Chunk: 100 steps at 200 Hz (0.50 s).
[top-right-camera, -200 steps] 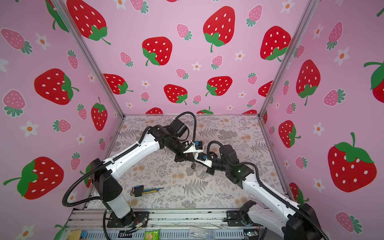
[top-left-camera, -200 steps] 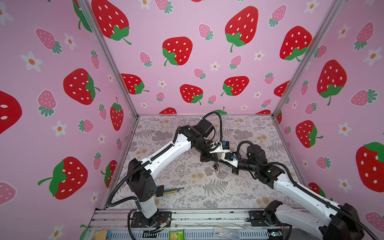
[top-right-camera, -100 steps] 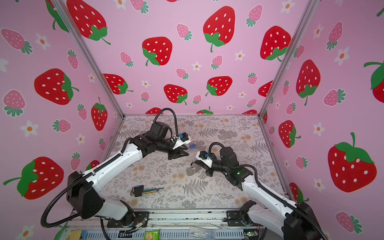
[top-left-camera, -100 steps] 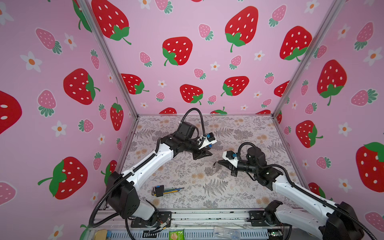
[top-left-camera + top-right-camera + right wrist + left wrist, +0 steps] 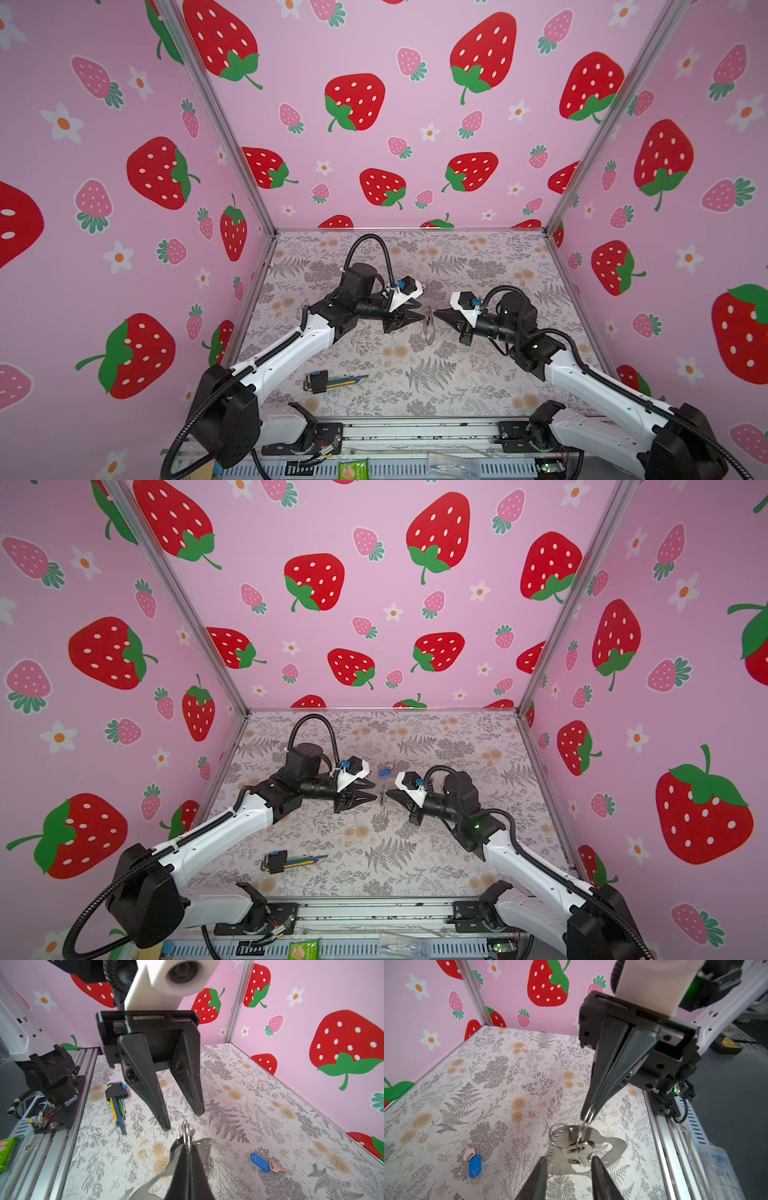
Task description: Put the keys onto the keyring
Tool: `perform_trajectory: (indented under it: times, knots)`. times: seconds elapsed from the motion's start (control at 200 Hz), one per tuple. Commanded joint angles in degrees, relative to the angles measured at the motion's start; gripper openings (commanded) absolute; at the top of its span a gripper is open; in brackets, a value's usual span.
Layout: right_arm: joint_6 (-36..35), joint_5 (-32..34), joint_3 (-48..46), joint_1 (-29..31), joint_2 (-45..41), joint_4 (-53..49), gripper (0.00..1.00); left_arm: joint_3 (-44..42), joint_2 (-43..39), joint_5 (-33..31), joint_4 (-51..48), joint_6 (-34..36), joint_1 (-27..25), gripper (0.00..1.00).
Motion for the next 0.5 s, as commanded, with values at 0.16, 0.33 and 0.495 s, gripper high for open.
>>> perform_trajectory:
  times: [0.16, 0.33, 0.495]
  knots:
    - [5.54, 0.07, -0.22, -0.39, 0.27, 9.01, 0.0, -2.65, -2.05, -3.51, 6.77, -0.5, -3.41, 0.43]
    - [6.55, -0.43, -0.25, -0.36, 0.01, 10.7, 0.0, -3.63, -2.02, -8.62, 9.3, -1.52, -5.64, 0.98]
    - [6.26, -0.46, -0.76, -0.39, -0.36, 10.23, 0.0, -5.73, -3.03, -11.15, 13.12, -2.33, -6.05, 0.99]
